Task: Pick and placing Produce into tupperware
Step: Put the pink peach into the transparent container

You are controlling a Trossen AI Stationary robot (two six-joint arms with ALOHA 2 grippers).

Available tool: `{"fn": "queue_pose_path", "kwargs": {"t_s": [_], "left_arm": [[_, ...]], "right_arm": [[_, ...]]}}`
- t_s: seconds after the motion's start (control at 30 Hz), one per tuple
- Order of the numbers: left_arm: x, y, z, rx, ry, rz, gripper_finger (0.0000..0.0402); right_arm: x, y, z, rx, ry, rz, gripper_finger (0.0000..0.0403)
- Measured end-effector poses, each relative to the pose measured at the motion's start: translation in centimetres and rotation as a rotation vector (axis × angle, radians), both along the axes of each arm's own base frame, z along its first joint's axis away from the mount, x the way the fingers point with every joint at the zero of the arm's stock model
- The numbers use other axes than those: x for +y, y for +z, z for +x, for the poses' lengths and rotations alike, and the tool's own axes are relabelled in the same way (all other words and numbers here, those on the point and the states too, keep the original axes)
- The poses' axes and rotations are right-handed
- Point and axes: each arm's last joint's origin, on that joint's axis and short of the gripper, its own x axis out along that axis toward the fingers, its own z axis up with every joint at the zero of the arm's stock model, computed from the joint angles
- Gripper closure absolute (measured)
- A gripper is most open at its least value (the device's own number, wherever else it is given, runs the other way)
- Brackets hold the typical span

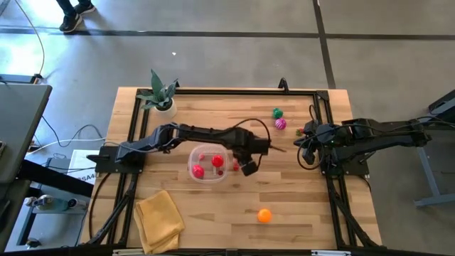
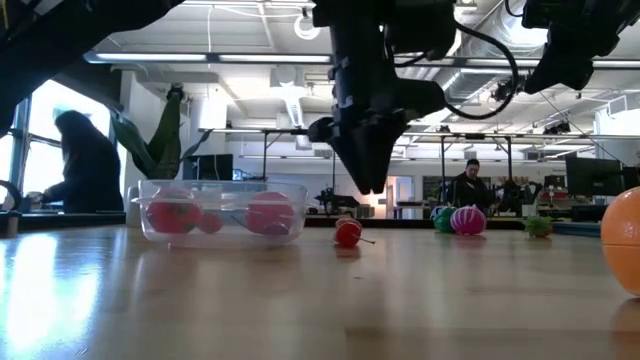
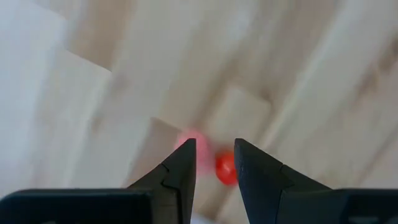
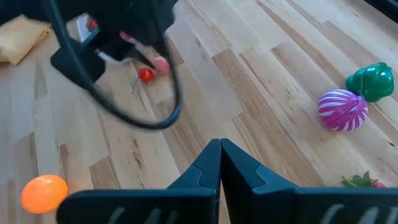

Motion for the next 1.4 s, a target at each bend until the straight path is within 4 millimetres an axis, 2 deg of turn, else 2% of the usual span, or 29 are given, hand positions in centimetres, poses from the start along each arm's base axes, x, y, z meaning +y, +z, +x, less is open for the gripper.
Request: {"fn": "queue_pose_path", "kwargs": {"t_s": [0.7,0.93,1.27,1.4], "left_arm": [[0.5,-0.2,-0.3,0.017,0.115,0.036,0.0302],[0.5,-2.1,0.1,0.057,0.115,0.021,0.0302],[0.8,-2.2,0.0,0.066,0.118,0.002,0.0302],[0.7,-3.1,0.0,0.096,0.112,-0.026,0.0302]], "right_arm": [[0.0,0.0,0.0,0.001,0.000,0.000,0.0402],[0.0,0.0,0.0,0.000,0.000,0.000,0.0402],[0.0,0.0,0.0,0.001,0.000,0.000,0.0402],[0.0,0.0,0.0,0.001,0.000,0.000,0.0402]]}}
